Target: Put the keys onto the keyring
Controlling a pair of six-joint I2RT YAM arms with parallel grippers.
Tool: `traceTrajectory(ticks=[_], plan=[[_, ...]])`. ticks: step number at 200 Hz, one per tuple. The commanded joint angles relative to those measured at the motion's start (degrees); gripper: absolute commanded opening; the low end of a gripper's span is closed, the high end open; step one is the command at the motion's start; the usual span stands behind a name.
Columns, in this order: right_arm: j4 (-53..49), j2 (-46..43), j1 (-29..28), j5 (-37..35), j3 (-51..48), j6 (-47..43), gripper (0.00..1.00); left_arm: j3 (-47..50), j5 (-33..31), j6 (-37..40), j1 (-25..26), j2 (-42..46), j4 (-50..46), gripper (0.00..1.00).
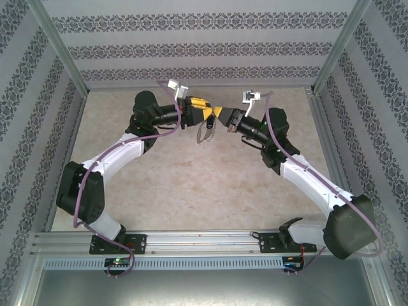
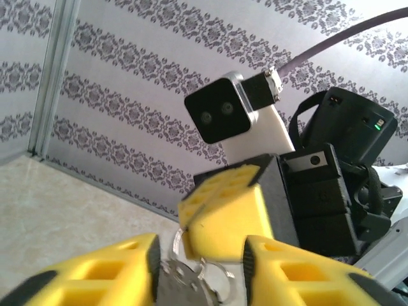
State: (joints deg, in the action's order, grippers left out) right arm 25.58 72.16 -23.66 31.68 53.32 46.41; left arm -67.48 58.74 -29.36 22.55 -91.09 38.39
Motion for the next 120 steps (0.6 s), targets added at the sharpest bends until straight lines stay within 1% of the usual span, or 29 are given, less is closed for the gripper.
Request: traceTrajectory(ticks=[1,11,19,27,52,60,86,102,120], plan=[[-15.13,-0.46,1.16,2.33,7.68,-14.79,0.00,-1.19,-2.29,8.84,0.14,3.17,-8.76,0.55],[-22.62,0.34,1.20,2.74,11.26,-21.15,0.00,-1.84,-3.08,11.73,-0.03,3.51,-12.54,0.60],[-26.81,1.03,1.33,2.22,13.45,-24.64,0.00,-2.58,-3.76,13.67,-0.18,3.52,-15.22,0.62],[-31.70,2.37,1.49,3.57,16.15,-28.64,0.00,-3.28,-4.09,15.23,-0.27,3.43,-17.50,0.64],[-43.51,6.83,1.85,6.85,23.70,-37.68,0.00,-5.81,-4.07,18.52,-0.61,2.37,-23.01,0.66],[-46.81,8.31,1.84,6.82,25.88,-40.28,0.00,-6.54,-4.07,19.45,-0.66,2.08,-24.63,0.66],[-52.22,10.85,2.46,8.84,29.00,-46.18,0.00,-8.59,-3.88,22.65,-0.88,2.05,-29.50,0.66],[-54.54,12.02,3.30,11.40,30.33,-48.20,0.00,-9.63,-3.57,24.90,-0.93,2.17,-33.05,0.63],[-56.78,13.13,3.94,12.10,31.80,-49.68,0.00,-10.14,-3.55,27.08,-1.01,2.63,-36.39,0.59]])
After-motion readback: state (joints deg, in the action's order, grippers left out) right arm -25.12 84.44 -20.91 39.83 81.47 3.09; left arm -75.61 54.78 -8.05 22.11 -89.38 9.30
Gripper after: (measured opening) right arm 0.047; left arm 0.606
